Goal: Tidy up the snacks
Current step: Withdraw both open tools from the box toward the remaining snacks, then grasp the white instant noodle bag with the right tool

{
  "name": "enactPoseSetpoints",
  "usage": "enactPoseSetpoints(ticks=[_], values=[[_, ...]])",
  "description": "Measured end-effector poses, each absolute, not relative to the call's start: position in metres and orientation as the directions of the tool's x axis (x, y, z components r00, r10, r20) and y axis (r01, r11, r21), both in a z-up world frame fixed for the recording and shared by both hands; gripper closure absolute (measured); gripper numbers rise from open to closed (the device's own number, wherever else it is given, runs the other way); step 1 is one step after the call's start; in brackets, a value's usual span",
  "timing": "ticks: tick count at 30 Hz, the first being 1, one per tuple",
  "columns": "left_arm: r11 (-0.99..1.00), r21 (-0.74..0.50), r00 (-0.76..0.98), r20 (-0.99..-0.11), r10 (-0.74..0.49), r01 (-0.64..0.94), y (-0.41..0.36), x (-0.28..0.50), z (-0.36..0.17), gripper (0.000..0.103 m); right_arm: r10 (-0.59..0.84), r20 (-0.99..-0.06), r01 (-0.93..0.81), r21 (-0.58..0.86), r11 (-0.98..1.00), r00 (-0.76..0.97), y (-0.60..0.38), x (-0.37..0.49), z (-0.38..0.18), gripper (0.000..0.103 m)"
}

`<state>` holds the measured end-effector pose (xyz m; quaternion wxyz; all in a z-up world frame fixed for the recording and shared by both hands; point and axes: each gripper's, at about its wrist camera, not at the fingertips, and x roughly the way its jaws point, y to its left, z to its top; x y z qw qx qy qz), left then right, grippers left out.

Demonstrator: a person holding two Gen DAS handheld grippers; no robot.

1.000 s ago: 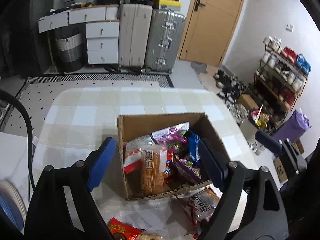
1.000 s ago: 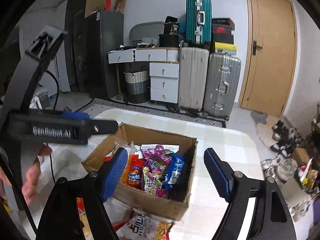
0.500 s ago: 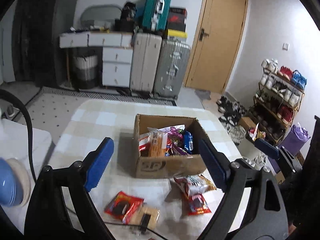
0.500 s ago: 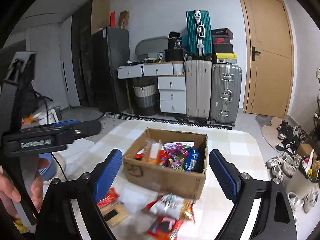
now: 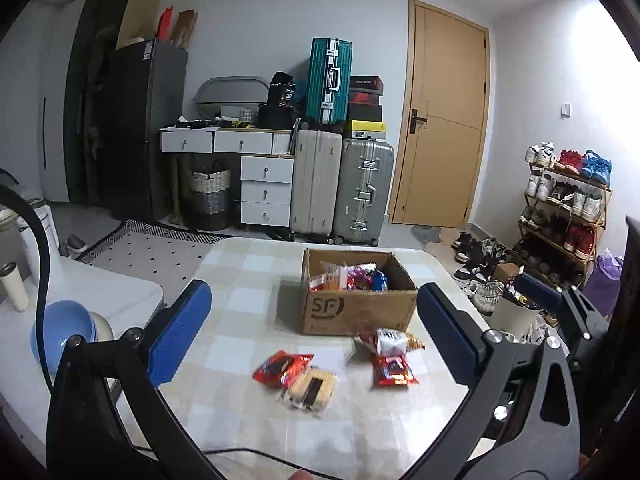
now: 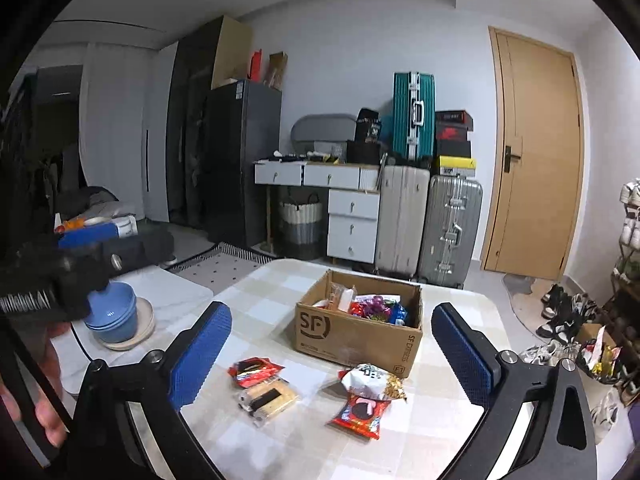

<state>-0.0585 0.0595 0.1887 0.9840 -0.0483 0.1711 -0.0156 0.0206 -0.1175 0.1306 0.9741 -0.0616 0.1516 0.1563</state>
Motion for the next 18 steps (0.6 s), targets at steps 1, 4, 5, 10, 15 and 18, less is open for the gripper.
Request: enactPoseSetpoints(ticks=[1,4,5,10,15,18], values=[[0.995,-0.099,0.941,-0.335,-0.041,0.009,0.061,-0.065,0.185,0.000,0.297,-0.308,-0.331,-0.065,0.941,0.904,-0.116,0.018,0.132,0.001],[0.994,-0.110,0.941,-0.339,-0.014,-0.025,0.068,-0.074,0.169,0.000,0.314,-0.292,-0.349,-0.076,0.934,0.903,-0.107,0.002,0.124,0.001],[0.992,-0.118,0.940,-0.341,-0.010,-0.032,0.070,-0.074,0.163,0.000,0.302,-0.293,-0.340,-0.089,0.936,0.907,-0.104,-0.001,0.118,0.001],[0.989,-0.051,0.921,-0.374,0.111,-0.139,0.081,-0.049,0.123,0.000,0.193,-0.350,-0.232,-0.071,0.970,0.917,-0.106,0.014,0.095,0.001],[0.984,-0.111,0.910,-0.406,0.085,-0.141,0.101,-0.013,0.093,0.000,0.225,-0.363,-0.246,-0.010,0.969,0.904,-0.120,0.042,0.087,0.001],[0.984,-0.124,0.897,-0.437,0.063,-0.129,0.106,0.004,0.074,0.000,0.258,-0.374,-0.262,0.042,0.964,0.891,-0.131,0.061,0.073,0.001]])
